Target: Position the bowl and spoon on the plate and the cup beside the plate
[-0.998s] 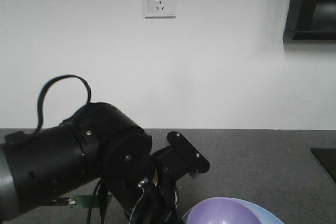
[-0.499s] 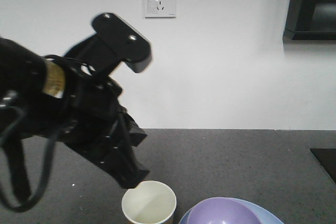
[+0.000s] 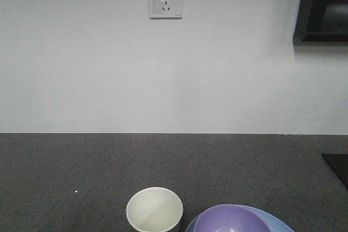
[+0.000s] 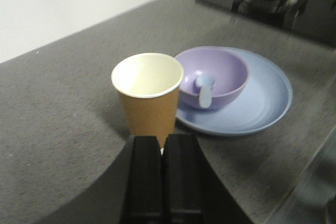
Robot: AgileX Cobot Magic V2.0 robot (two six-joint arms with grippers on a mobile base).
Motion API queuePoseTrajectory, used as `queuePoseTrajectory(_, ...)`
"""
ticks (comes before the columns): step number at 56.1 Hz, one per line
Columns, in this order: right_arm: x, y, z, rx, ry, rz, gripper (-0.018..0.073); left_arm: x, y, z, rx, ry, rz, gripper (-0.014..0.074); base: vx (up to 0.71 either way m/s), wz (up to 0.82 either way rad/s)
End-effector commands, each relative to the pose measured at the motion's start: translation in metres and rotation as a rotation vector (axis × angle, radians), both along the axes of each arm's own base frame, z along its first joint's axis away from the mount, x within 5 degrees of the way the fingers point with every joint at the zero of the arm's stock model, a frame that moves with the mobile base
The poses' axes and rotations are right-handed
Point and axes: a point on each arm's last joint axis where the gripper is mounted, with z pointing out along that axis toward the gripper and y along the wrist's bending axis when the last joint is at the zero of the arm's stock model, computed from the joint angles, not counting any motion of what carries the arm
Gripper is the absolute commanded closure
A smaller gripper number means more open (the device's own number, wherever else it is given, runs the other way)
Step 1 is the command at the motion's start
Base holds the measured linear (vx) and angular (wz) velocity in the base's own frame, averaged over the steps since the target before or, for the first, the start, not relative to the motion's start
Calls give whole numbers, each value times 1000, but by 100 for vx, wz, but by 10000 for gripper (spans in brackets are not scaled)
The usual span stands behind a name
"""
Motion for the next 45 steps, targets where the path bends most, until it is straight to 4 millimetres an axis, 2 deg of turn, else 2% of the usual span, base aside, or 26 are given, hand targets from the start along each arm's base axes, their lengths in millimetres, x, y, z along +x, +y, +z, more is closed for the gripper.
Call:
queuePoseTrajectory(1, 0, -1, 6, 9, -108, -10, 568, -11, 8, 3, -201, -133, -26, 599, 0, 0)
queuePoseTrajectory(9, 0, -1, 4, 13, -127, -13, 568, -18, 15, -6, -251, -183, -38, 599, 0, 0)
queuePoseTrajectory(45, 0, -2, 5, 8, -139, -18, 568, -18, 16, -8, -248, -181, -38, 596, 0, 0)
